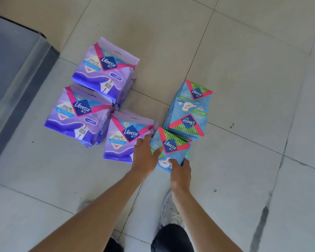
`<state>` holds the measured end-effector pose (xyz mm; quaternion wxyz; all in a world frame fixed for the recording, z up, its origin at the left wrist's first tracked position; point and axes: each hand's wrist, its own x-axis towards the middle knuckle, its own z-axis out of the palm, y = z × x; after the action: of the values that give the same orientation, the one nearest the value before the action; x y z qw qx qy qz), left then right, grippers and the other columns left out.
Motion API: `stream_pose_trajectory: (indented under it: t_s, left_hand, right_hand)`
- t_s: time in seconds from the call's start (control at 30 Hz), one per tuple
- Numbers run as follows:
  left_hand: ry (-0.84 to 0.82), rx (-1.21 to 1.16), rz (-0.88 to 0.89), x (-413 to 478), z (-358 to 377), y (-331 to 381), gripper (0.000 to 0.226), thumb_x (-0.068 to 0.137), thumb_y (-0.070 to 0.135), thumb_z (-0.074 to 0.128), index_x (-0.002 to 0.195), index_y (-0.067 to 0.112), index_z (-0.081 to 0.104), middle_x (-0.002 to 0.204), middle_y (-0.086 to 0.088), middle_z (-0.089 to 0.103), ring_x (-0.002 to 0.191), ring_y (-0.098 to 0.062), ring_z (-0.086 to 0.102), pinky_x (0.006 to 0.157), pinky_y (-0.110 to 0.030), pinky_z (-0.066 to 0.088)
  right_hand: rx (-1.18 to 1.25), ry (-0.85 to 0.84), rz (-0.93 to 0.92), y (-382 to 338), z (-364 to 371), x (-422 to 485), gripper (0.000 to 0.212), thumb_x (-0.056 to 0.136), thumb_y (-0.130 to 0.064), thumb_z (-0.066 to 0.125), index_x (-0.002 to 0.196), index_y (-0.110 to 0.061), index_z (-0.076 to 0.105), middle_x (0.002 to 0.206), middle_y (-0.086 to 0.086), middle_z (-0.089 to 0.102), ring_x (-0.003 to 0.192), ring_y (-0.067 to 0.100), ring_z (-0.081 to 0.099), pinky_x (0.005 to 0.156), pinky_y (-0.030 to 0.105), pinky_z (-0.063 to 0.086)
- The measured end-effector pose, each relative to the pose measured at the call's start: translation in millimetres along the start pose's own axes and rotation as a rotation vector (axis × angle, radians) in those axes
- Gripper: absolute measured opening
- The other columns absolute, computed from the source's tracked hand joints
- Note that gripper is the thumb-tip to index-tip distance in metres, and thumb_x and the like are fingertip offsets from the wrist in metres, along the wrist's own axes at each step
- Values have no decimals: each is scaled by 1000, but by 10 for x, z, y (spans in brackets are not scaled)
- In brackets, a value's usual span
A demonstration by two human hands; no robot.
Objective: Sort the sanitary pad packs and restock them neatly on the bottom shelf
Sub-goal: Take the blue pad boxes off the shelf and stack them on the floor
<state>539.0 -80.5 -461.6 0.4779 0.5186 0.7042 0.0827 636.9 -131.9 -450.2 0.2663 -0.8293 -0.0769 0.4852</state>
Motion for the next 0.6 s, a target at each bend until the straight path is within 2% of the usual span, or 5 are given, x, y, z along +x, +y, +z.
stream_pose_trajectory:
  t_s: [0.07,0.17,0.3,0.43,0.6]
  left_hand:
    - [-21,8,15,-87,34,66,55,88,32,64,135,14,43,119,-14,51,111,-28,52,88,-38,47]
    - [-41,-12,12,-171,121,147,55,88,30,65,135,14,40,116,-13,51,110,-29,53,87,-38,47]
    - [-40,-40,-19,-127,236,195,56,90,26,63,138,13,37,117,-15,51,111,-31,53,88,-38,45]
    - [-43,-31,-21,-67,336,120,53,90,26,62,135,12,39,118,-14,51,112,-30,52,89,-37,44]
    - [-51,-23,-32,-93,350,75,56,91,31,60,138,11,37,123,-11,52,116,-26,51,92,-34,45]
  right_hand:
    - [29,32,3,8,-96,-49,39,79,-20,64,116,-11,57,107,7,67,99,27,63,85,35,48]
    - [27,73,-25,1,-257,-51,33,82,-12,63,114,-9,57,105,8,66,96,26,62,75,28,43]
    - [0,16,-68,-54,-336,75,32,78,-21,64,107,-14,55,99,5,63,91,24,60,66,24,42]
    - [-50,10,-86,-50,-315,239,55,60,-34,54,111,-13,55,100,4,63,91,23,60,74,27,41]
    - [-175,-53,-128,4,-363,256,57,60,-34,54,114,-15,53,106,4,62,95,22,60,75,27,44]
